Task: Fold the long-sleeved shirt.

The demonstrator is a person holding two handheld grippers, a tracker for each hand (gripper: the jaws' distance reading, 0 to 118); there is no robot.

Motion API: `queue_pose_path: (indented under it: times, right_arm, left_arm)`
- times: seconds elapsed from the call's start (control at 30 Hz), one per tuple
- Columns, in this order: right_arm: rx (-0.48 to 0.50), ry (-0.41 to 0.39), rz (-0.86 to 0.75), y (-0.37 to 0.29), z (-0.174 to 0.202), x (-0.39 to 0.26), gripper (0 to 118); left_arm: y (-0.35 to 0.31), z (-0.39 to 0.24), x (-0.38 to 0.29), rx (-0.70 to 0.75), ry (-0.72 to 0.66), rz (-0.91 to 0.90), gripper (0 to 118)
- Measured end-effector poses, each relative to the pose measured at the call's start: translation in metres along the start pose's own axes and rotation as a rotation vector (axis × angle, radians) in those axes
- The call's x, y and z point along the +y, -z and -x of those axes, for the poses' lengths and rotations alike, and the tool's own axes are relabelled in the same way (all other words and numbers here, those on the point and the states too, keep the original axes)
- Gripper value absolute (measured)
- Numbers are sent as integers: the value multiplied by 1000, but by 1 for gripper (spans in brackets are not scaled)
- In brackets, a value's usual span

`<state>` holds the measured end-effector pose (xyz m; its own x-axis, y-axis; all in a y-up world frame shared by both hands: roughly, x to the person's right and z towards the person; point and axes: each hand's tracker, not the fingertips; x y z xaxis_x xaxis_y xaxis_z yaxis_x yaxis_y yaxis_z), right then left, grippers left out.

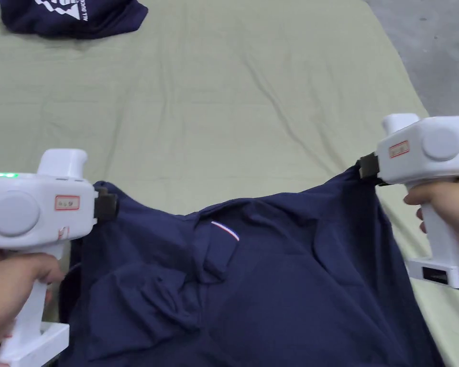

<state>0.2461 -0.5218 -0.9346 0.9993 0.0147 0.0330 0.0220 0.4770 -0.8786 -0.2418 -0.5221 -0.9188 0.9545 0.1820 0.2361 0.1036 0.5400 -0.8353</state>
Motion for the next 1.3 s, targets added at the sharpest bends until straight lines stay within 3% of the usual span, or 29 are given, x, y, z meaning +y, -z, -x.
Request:
queue_pose_path:
  times: [0.1,0.37,0.57,0.73,0.97,1.3]
  right_arm:
    - [-32,-55,-61,-46,3,-10,1]
    - [3,-12,-180,-149,-2,-83,1]
    - [-25,27,-232,-198,-3,-185,1]
    - [-42,99,-189,-200,1,-259,1]
    - [-59,170,-100,-159,-1,-307,1]
    - [-118,120,0,-111,11,-324,1]
  left_arm:
    - [-28,-8,-3,-8,27,-40,5]
    - [-116,-32,-49,-28,79,-158,5]
    - [-164,-41,-117,-21,93,-205,5]
    - [-178,-44,-176,-8,82,-210,5]
    - [-168,-51,-240,26,122,-195,5]
    - [-127,-54,-287,50,107,-63,5]
